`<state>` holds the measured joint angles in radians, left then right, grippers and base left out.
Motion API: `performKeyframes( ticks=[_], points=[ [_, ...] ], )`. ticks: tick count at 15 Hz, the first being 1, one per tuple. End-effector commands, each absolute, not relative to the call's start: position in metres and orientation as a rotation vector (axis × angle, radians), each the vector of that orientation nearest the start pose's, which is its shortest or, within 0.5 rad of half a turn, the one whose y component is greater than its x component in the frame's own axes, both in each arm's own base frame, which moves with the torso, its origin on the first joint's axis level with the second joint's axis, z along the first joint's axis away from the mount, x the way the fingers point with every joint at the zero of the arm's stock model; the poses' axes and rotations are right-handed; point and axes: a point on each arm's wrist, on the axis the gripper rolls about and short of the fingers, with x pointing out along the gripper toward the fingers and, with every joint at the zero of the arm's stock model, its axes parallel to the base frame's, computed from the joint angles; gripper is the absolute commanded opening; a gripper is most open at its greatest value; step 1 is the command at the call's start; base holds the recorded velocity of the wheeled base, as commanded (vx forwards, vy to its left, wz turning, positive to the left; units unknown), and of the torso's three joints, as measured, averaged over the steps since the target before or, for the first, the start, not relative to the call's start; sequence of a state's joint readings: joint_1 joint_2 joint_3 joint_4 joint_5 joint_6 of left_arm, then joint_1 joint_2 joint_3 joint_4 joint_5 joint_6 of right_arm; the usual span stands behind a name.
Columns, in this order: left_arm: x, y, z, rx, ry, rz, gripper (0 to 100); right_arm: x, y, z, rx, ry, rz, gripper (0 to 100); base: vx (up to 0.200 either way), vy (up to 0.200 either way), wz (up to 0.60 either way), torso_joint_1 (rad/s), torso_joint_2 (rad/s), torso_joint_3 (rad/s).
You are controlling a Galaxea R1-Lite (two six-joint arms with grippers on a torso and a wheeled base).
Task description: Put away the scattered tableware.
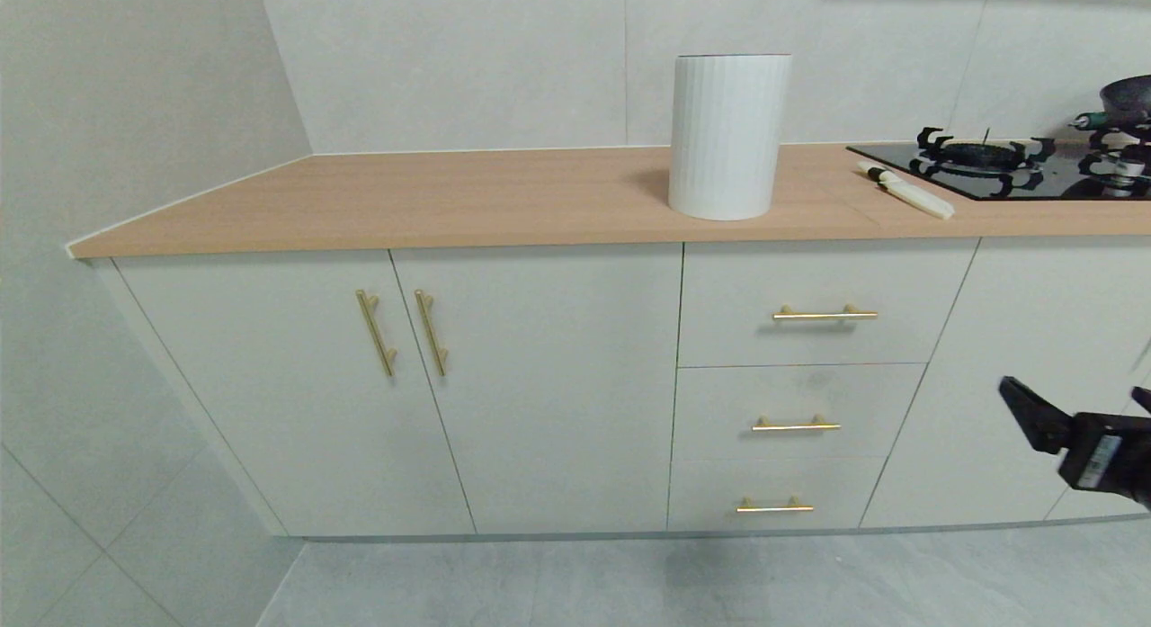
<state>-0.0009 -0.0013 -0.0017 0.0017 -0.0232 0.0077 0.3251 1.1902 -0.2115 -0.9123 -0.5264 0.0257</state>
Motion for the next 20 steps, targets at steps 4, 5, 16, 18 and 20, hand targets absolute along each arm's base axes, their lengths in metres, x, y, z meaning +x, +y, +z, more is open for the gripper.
performKeyframes(
  ticks=[4,5,16,18,20],
  points=[
    [-0.023,-0.001,0.076,0.008,0.0,-0.023,100,0.011,-0.011,0.143,-0.1,-0.088,-0.469,100,0.0,0.0,0.0,0.0,0.0,0.0],
    [-0.023,0.0,0.076,0.008,0.0,-0.025,100,0.005,-0.011,0.14,-0.111,-0.086,-0.485,100,0.0,0.0,0.0,0.0,0.0,0.0],
    [-0.023,0.0,0.076,0.008,0.0,-0.025,100,-0.023,-0.003,0.081,0.026,-0.049,-0.137,100,0.0,0.0,0.0,0.0,0.0,0.0],
    [-0.023,-0.001,0.076,0.008,0.0,-0.023,100,-0.023,-0.001,0.08,0.039,-0.041,-0.051,100,0.0,0.0,0.0,0.0,0.0,0.0],
    [-0.023,0.0,0.076,0.008,0.0,-0.025,100,-0.023,0.0,0.075,0.014,0.005,0.0,100,0.0,0.0,0.0,0.0,0.0,0.0]
  ],
)
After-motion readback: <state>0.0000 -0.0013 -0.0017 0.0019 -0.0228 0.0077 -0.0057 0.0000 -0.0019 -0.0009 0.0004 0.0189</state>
